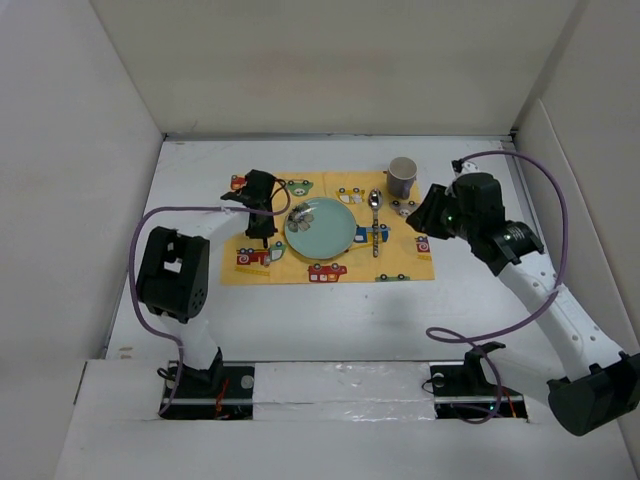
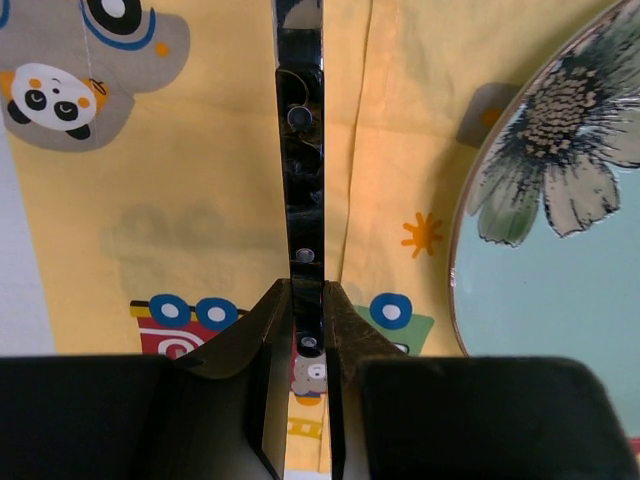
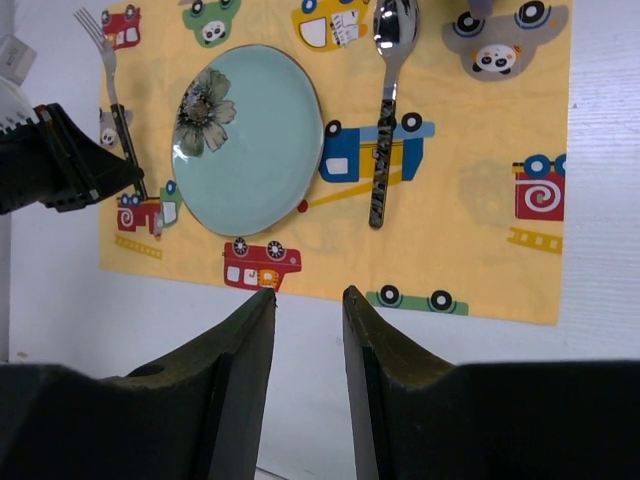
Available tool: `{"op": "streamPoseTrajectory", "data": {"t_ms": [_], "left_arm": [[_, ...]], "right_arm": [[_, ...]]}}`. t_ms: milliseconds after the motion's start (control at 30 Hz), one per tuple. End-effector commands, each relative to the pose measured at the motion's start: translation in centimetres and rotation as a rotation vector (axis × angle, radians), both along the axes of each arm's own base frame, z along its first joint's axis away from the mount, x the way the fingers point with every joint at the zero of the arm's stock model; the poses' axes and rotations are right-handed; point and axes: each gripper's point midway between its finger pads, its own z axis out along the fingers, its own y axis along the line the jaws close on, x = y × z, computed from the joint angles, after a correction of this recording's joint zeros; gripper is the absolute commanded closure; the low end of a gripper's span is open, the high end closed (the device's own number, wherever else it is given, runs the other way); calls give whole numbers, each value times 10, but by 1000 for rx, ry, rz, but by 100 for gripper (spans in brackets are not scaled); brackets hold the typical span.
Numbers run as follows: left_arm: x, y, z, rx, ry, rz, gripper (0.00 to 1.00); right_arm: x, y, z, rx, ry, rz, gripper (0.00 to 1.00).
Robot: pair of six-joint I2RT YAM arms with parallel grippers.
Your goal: Set the dinner table for one person
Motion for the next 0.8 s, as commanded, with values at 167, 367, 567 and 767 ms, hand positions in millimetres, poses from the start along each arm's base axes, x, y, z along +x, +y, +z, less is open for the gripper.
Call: {"op": "streamPoseTrajectory", "data": {"t_ms": [167, 367, 567, 767], "left_arm": [[9, -1, -13, 36, 11, -18, 100], [9, -1, -11, 40, 24, -14, 95], [9, 5, 34, 45, -46, 13, 59], [0, 1, 115, -47, -187, 14, 52]], "right_arm": [[15, -17, 14, -28, -46, -29, 61], [17, -20, 15, -22, -46, -29, 60], [20, -25, 33, -24, -77, -29, 59], [19, -32, 59, -29, -103, -43, 65]]}}
